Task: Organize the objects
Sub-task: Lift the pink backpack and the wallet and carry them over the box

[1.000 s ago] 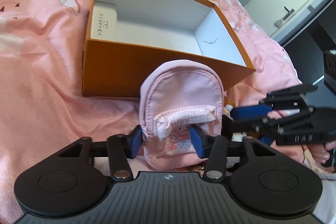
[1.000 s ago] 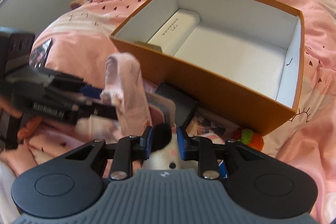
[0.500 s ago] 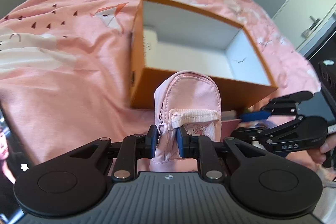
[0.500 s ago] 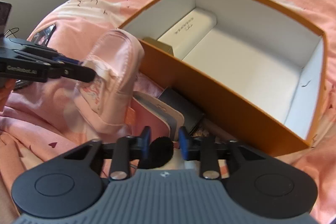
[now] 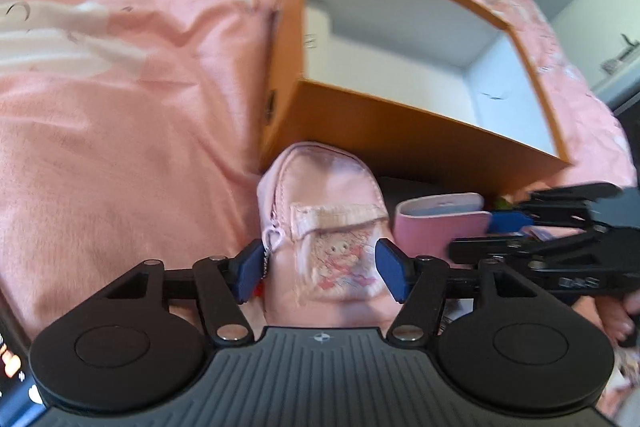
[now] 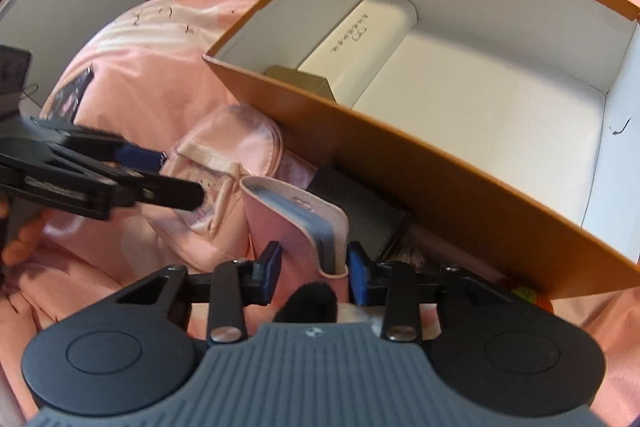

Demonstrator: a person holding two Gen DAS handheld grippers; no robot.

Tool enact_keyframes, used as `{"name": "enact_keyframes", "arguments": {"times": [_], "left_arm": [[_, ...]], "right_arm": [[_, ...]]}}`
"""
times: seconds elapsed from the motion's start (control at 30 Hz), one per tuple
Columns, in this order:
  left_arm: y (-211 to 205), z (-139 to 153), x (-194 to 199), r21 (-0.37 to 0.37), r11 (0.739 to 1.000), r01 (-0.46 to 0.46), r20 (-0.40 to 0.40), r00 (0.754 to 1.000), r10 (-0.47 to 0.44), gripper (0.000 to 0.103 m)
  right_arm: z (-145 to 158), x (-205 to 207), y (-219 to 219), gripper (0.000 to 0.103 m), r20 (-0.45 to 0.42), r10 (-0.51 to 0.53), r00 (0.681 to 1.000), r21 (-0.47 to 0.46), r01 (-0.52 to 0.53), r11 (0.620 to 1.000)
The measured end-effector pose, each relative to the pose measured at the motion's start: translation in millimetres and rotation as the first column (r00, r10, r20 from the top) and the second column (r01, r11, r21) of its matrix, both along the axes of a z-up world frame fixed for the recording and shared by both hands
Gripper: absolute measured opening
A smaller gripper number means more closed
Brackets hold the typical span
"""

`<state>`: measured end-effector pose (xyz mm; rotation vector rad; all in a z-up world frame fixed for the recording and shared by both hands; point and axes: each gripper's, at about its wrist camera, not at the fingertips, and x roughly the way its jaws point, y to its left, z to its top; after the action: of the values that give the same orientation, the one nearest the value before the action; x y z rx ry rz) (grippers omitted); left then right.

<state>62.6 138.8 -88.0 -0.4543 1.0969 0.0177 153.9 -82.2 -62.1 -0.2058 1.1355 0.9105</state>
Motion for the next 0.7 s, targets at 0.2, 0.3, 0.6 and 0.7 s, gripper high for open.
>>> {"name": "enact_keyframes", "arguments": {"times": [0.2, 0.3, 0.6, 0.7], "left_arm": [[12.9, -10.5, 6.3, -0.027, 0.998, -0.056, -0.016, 0.998, 0.056, 0.045], [13.2, -8.3, 1.9, -0.007, 0.998, -0.059, 0.0, 0.998, 0.059, 0.029], [-6.0, 35.7, -16.0, 0.069, 0.997, -0.024, 0.122, 0.992, 0.016, 0.024], [-7.2, 58.7, -23.5, 0.049, 0.998, -0.031, 0.183, 0.983, 0.021, 0.024]], "right_arm": [[9.4, 4.8, -4.9, 0.025, -0.031, -0.04, 0.999, 0.064, 0.042, 0.997], [14.4, 4.5, -9.6, 0.022, -0.042, -0.067, 0.997, 0.091, 0.071, 0.993], [54.8, -1.4, -25.0, 0.018, 0.016, -0.102, 0.995, 0.196, 0.097, 0.976], [71.8, -3.3, -33.0, 0.018, 0.052, -0.121, 0.991, 0.226, 0.106, 0.968]]}}
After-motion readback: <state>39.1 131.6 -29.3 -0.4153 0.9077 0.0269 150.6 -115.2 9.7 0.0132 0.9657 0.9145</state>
